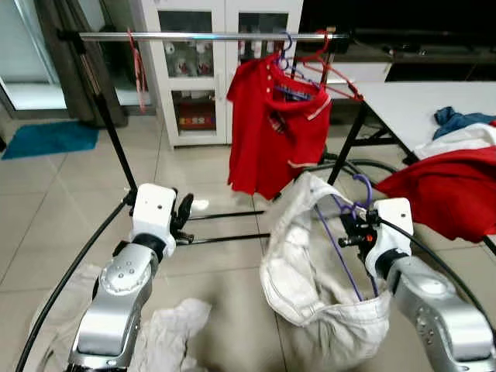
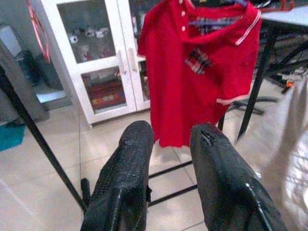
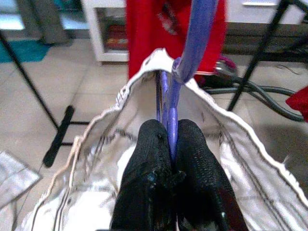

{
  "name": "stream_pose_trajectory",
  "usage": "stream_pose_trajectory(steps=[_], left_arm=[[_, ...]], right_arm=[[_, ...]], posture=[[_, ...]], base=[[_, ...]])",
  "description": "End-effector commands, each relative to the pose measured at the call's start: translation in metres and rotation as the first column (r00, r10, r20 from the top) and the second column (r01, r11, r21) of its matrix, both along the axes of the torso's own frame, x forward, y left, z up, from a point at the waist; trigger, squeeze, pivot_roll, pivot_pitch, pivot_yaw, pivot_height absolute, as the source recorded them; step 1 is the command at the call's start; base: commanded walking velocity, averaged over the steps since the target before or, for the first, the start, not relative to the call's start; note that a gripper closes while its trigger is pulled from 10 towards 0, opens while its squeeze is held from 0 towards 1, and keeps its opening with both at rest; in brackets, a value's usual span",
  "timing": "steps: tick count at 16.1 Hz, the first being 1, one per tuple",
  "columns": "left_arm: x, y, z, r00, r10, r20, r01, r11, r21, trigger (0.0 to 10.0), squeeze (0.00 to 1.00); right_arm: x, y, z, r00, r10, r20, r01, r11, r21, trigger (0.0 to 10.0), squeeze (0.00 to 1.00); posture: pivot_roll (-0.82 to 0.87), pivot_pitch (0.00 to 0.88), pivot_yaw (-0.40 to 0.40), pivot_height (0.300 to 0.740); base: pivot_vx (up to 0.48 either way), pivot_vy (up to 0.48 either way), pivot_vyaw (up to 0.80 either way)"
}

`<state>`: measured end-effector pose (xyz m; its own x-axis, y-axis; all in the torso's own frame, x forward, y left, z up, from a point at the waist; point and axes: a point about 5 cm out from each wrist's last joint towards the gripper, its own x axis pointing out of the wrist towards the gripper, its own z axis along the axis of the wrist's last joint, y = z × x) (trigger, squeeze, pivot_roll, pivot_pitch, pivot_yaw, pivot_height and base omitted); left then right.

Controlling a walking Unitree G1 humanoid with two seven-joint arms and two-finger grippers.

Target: Hang hanger

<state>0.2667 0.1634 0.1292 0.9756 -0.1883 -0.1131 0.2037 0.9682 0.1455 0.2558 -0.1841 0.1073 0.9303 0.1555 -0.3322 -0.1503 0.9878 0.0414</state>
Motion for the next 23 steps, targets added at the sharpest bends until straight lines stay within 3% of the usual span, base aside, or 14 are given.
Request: stream_pose_trajectory(steps=[1,5,11,23], left_arm=[[0.003,-0.003,0.007,1.000,-0.018,0.019,0.018,1.000,-0.003,10.0,0.00],[0.008,-0.006,0.008,0.999,-0.028,0.017,0.028,1.000,-0.014,10.0,0.00],[0.006,-0.007,0.006,1.000,-0.029,0.010,0.029,0.999,-0.016,10.0,0.00],[0.005,-0.006,0.006,1.000,-0.024,0.010,0.024,1.000,-0.017,10.0,0.00]], right_arm=[[0.003,-0.012,0.011,0.995,-0.084,0.053,0.083,0.996,0.013,10.0,0.00],[0.001,-0.015,0.013,0.989,-0.129,0.070,0.126,0.991,0.036,10.0,0.00],[0.007,-0.005,0.018,0.997,0.009,0.078,-0.010,1.000,0.009,10.0,0.00],[0.012,-0.007,0.021,0.996,0.013,0.085,-0.013,1.000,0.001,10.0,0.00]], posture=[[0.06,0.007,-0.022,0.740],[0.05,0.009,-0.005,0.740],[0.06,0.013,-0.018,0.740],[0.06,0.012,-0.024,0.740]], base=[[0.386,0.000,0.00],[0.386,0.000,0.00],[0.399,0.000,0.00],[0.397,0.000,0.00]])
